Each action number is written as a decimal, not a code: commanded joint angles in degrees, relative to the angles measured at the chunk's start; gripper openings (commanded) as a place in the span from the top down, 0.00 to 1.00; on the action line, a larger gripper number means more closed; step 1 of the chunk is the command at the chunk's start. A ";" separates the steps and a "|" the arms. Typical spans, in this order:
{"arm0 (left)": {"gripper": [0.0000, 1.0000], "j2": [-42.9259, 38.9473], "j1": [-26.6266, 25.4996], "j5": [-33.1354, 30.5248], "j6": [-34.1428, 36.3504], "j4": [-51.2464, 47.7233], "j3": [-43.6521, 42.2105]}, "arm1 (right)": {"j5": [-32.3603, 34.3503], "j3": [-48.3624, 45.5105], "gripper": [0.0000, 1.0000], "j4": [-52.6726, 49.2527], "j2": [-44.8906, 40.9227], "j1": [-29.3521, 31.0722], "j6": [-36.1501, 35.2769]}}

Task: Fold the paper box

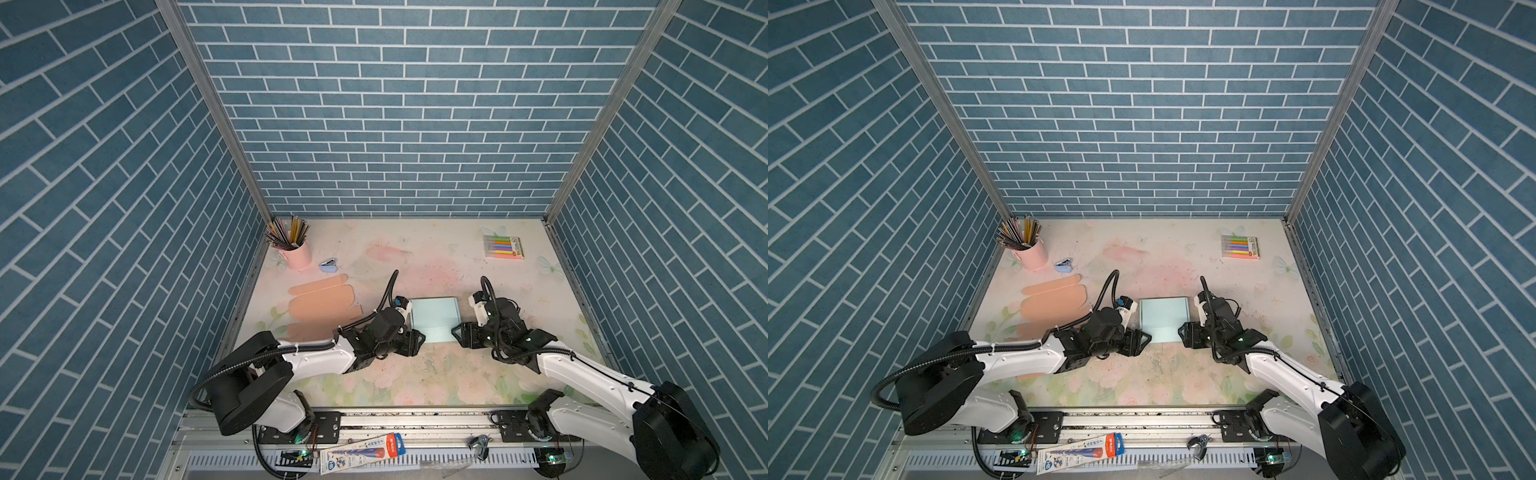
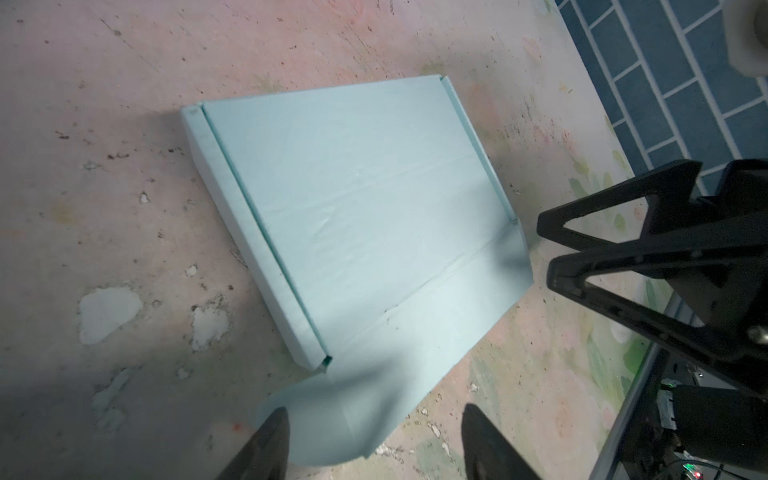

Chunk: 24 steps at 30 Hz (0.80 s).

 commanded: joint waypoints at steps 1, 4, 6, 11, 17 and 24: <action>0.34 0.84 -0.28 0.06 -1.45 2.49 0.95 | -0.55 -0.88 0.30 1.33 0.33 0.31 1.95; 0.34 1.37 -0.32 0.46 -1.89 3.50 0.66 | -0.80 -1.27 0.30 1.84 0.57 0.31 1.94; 0.34 1.72 -0.36 0.40 -1.98 3.79 0.67 | -1.14 -1.50 0.30 2.43 1.05 0.29 2.02; 0.34 1.92 -0.43 0.54 -2.16 3.87 0.78 | -1.48 -2.19 0.30 3.72 1.67 0.42 2.45; 0.34 2.07 -0.68 0.55 -2.67 4.43 0.42 | -1.67 -2.57 0.30 4.58 2.34 0.79 2.72; 0.34 2.84 -1.45 0.78 -3.04 4.96 0.61 | -1.85 -3.08 0.30 6.45 3.87 2.29 4.06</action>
